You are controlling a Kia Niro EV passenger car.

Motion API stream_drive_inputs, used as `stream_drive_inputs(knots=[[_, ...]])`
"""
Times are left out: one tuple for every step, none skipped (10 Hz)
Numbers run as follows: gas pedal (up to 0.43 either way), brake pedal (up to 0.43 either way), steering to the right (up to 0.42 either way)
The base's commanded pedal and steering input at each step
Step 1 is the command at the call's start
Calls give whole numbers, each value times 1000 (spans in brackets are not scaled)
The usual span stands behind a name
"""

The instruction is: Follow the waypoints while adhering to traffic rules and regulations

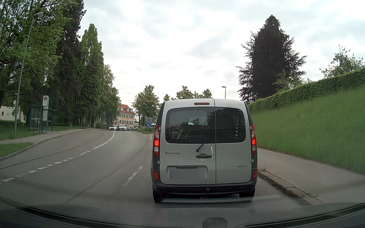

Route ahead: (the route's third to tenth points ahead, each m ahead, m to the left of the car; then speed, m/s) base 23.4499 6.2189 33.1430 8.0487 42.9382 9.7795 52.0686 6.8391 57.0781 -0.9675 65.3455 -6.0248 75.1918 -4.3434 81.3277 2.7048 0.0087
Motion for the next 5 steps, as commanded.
stream_drive_inputs(knots=[[0,220,-36],[0,220,-36],[0,220,-36],[0,220,-36],[0,220,-36]])
